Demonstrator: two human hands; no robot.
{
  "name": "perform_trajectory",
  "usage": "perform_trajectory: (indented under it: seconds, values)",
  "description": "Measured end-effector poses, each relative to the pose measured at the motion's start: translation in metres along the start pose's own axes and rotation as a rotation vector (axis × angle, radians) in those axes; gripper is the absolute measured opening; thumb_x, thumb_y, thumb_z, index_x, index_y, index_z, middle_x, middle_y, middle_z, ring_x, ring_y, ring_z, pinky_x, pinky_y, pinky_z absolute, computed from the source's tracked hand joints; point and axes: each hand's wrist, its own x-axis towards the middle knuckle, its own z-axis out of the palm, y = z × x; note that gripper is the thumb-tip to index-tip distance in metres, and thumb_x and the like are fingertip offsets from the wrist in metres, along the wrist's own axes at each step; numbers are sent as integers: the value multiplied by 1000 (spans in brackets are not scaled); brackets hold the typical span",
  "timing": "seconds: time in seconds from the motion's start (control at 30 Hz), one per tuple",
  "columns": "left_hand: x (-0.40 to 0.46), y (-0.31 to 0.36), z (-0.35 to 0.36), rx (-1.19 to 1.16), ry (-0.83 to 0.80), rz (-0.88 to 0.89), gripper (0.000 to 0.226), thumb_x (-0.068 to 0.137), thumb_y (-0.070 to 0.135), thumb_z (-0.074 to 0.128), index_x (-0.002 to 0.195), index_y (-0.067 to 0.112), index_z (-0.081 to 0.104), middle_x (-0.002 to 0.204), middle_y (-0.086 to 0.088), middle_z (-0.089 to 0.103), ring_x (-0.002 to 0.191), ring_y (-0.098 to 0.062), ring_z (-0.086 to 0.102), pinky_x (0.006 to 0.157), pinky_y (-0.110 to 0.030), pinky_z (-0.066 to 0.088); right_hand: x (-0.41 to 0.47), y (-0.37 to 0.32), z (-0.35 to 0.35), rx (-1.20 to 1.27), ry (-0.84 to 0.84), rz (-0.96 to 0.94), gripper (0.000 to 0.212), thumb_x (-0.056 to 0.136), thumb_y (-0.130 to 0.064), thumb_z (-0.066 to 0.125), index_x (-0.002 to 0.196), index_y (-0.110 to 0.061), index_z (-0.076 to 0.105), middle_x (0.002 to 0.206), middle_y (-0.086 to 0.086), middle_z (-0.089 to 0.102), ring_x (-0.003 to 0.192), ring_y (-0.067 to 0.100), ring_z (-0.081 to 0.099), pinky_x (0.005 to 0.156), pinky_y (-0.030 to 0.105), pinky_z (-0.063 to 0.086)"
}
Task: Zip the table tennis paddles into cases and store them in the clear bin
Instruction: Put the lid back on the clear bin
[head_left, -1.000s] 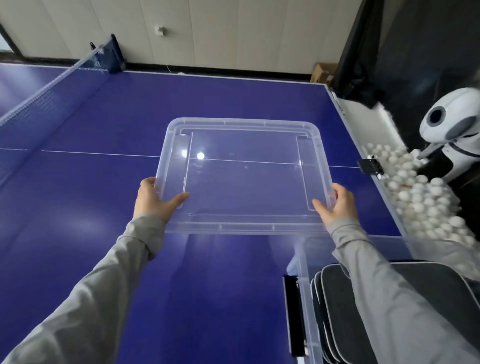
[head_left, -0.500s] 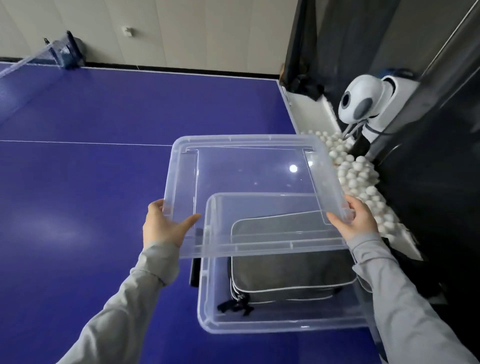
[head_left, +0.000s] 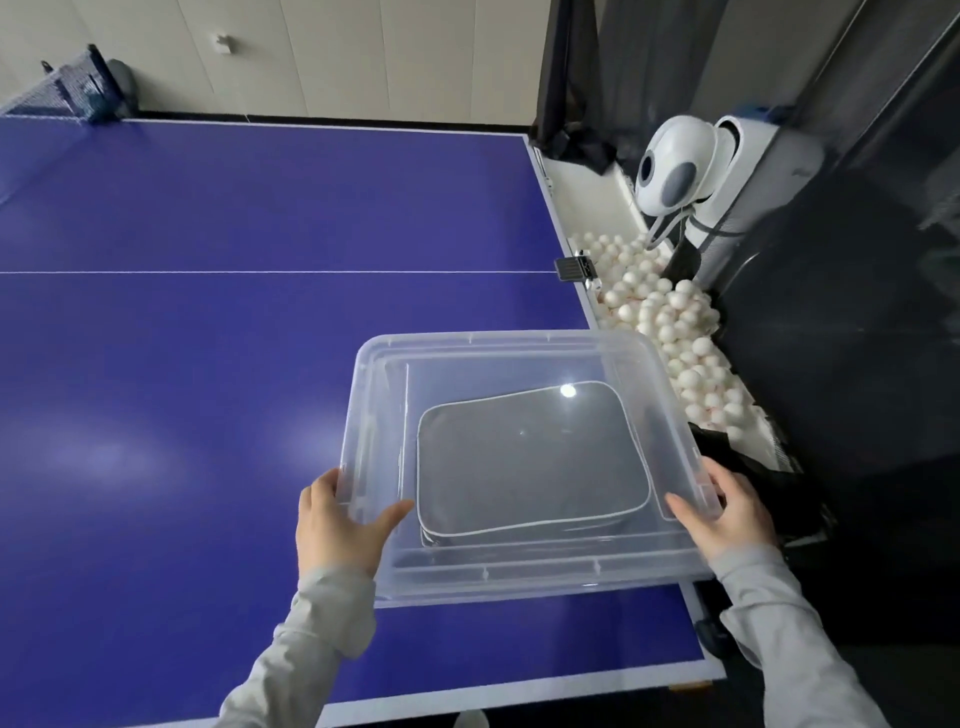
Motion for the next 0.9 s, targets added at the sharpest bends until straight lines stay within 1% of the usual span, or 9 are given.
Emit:
perform_trajectory:
  seconds: [0.1,0.23,0.33,0.43,0.53,0.7,0.9]
  values:
    - [-5,-3,1,22,-13,-11,83,60,32,86,129,8,46,126,-6,46,110,-24,50,93,-36,40,-4,-1,0,-27,17,-29,58,74,-7,75,127,-1,51,125,21,53,119,34,49,103,39,37]
    - [-9,-5,2,25,-9,-16,83,60,32,87,129,8,46,128,-7,45,108,-25,51,92,-38,41,-6,2,-2,-64,21,-30,58,73,-5,75,126,1,52,125,22,50,119,36,47,104,41,36]
    - [-11,-3,6,30,-14,-7,85,60,32,86,130,8,45,129,-7,44,110,-26,50,93,-38,41,-8,7,-2,-68,14,-13,58,72,-2,75,125,4,53,124,24,49,118,38,47,104,43,36]
    - [-11,-2,10,32,-27,-9,86,62,31,86,133,7,43,132,-8,42,114,-27,48,96,-37,39,-6,8,-2,-75,-1,4,58,73,-3,75,126,4,52,125,24,48,119,37,47,104,43,36]
    - [-11,-3,12,31,-29,-22,88,63,32,85,136,7,41,133,-8,41,118,-28,47,99,-39,39,-3,8,1,-86,-19,17,59,73,-2,74,127,6,50,126,25,48,120,38,45,106,42,34]
    - [-13,-7,14,37,-24,-9,88,65,33,83,136,7,40,132,-9,41,119,-28,46,100,-39,39,-4,12,6,-108,-32,27,59,74,-1,73,127,9,48,126,28,46,121,39,44,106,39,31]
    - [-11,-8,15,36,-45,-24,86,65,32,83,136,6,41,133,-10,38,123,-28,40,106,-42,36,3,11,5,-110,-51,59,57,76,-4,72,127,8,49,126,28,46,122,39,44,107,39,30]
